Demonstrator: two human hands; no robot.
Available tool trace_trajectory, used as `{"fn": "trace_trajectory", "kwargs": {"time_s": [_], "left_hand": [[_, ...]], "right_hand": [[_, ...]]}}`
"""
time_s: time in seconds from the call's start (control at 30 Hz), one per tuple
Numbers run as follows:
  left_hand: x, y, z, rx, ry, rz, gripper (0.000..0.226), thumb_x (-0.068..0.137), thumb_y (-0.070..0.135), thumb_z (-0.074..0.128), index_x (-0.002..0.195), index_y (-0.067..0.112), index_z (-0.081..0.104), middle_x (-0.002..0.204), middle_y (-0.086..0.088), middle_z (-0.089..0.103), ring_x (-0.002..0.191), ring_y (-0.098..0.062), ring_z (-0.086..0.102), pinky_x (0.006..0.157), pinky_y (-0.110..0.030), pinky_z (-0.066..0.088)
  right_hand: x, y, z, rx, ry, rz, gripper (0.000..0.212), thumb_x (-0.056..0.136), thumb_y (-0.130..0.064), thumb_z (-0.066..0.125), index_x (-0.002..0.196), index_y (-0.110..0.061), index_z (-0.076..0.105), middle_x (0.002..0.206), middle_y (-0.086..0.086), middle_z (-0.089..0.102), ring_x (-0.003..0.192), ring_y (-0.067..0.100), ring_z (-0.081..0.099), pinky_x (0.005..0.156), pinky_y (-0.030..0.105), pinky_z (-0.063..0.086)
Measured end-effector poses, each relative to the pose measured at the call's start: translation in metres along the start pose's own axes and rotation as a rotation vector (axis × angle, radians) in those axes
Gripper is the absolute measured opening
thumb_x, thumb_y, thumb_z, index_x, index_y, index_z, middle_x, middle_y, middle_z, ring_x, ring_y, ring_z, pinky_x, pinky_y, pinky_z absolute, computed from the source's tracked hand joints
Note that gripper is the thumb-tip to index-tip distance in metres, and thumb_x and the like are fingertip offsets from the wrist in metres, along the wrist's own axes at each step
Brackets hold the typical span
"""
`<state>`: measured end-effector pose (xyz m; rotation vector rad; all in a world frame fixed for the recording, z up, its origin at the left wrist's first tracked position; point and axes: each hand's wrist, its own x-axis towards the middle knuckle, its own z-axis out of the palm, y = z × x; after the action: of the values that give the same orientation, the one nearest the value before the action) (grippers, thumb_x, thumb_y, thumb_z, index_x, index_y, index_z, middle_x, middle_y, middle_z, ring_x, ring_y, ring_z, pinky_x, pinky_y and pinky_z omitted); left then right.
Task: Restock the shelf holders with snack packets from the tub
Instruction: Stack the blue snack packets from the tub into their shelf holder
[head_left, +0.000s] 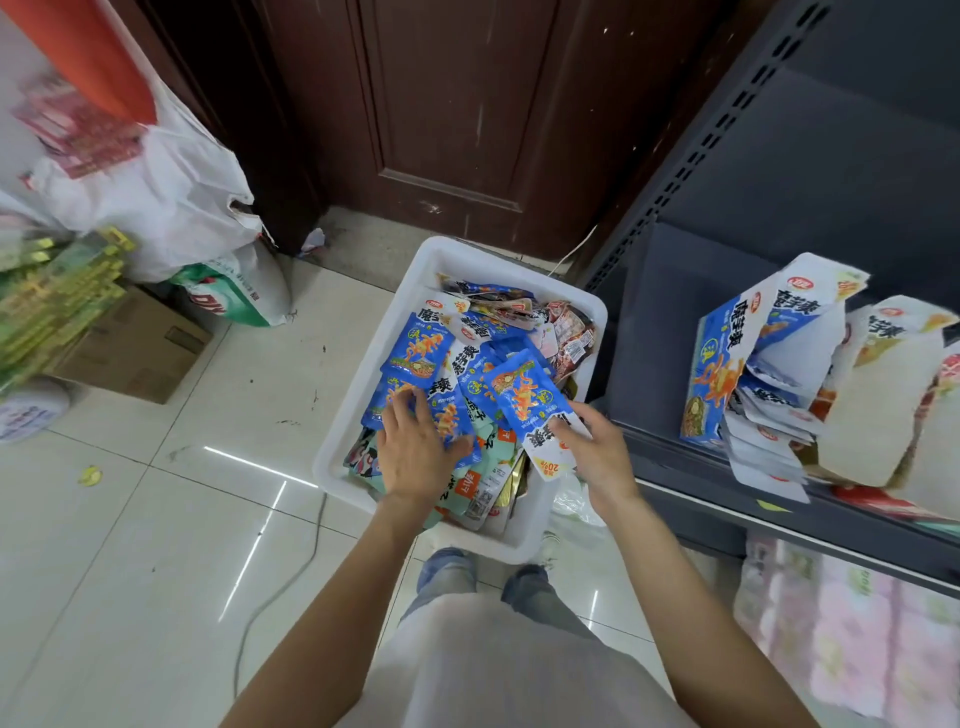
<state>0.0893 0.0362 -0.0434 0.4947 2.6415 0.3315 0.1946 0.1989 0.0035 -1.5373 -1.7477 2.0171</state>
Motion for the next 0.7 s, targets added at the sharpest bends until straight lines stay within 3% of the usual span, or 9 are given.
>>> {"fn": "trace_trajectory", "kwargs": {"time_s": [0.13,0.2,0.27,0.33,0.4,0.47,0.6,0.7], "left_hand": [[-0.011,0.002,0.010,0.215,-0.080,0.175,0.079,0.087,0.066,0.042,0.151,0.028,0.013,0.159,-0.008,0.000,0.144,-0.033,0.003,0.114,-0.048,0.015],[-0.021,0.004,0.017,0.253,-0.129,0.278,0.078,0.085,0.068,0.045,0.149,0.037,0.013,0.160,-0.005,-0.005,0.145,-0.031,-0.001,0.115,-0.049,0.010],[-0.026,0.010,0.020,0.200,-0.150,0.275,0.078,0.082,0.060,0.056,0.148,0.040,0.018,0.159,-0.006,0.002,0.145,-0.031,0.003,0.116,-0.048,0.011],[-0.024,0.017,0.017,0.109,-0.104,0.233,0.081,0.079,0.042,0.067,0.146,0.032,0.024,0.150,-0.011,0.024,0.138,-0.031,0.021,0.111,-0.044,0.024],[-0.018,0.024,0.008,-0.092,-0.085,0.137,0.087,0.075,0.021,0.072,0.146,0.024,0.021,0.126,-0.011,0.047,0.118,-0.029,0.046,0.095,-0.040,0.042],[-0.011,0.030,-0.006,-0.390,-0.130,0.041,0.092,0.076,0.007,0.070,0.148,0.020,0.014,0.102,-0.007,0.057,0.093,-0.029,0.061,0.075,-0.038,0.051],[-0.011,0.032,-0.035,-1.205,-0.225,-0.099,0.092,0.080,-0.005,0.068,0.148,0.025,0.015,0.114,-0.008,0.062,0.092,-0.024,0.067,0.079,-0.031,0.056],[-0.021,0.035,-0.054,-1.459,-0.200,-0.083,0.083,0.078,-0.004,0.069,0.143,0.028,0.028,0.115,-0.002,0.066,0.098,-0.024,0.068,0.076,-0.034,0.058]], "right_hand": [[-0.004,0.005,-0.006,-0.009,0.013,-0.055,0.018,0.087,-0.009,0.067,0.103,-0.016,0.065,0.091,-0.002,0.069,0.073,0.010,0.067,0.056,0.020,0.049],[-0.007,0.006,-0.010,0.002,0.005,-0.068,0.018,0.087,-0.008,0.067,0.097,-0.022,0.065,0.092,-0.003,0.070,0.074,0.008,0.068,0.059,0.021,0.051],[-0.009,0.006,-0.015,-0.009,-0.024,-0.084,0.025,0.085,-0.004,0.068,0.096,-0.026,0.064,0.092,-0.003,0.069,0.073,0.005,0.067,0.062,0.020,0.051],[-0.012,0.006,-0.021,-0.091,-0.053,-0.113,0.034,0.081,0.003,0.068,0.103,-0.022,0.062,0.095,-0.001,0.068,0.077,0.005,0.065,0.065,0.019,0.050],[-0.016,0.003,-0.025,-0.224,-0.040,-0.172,0.040,0.081,0.004,0.068,0.114,-0.016,0.061,0.098,0.002,0.066,0.080,0.009,0.062,0.063,0.019,0.047],[-0.023,-0.003,-0.030,-0.298,0.025,-0.274,0.039,0.080,0.001,0.069,0.114,-0.018,0.062,0.096,0.000,0.066,0.074,-0.001,0.059,0.056,0.013,0.046],[-0.041,-0.025,-0.043,-0.154,0.193,-0.465,0.044,0.076,-0.001,0.075,0.105,-0.026,0.052,0.089,-0.017,0.060,0.071,-0.013,0.060,0.051,0.008,0.045],[-0.051,-0.043,-0.058,0.001,0.230,-0.489,0.041,0.075,-0.004,0.077,0.095,-0.028,0.050,0.082,-0.017,0.062,0.071,-0.009,0.062,0.057,0.013,0.050]]}}
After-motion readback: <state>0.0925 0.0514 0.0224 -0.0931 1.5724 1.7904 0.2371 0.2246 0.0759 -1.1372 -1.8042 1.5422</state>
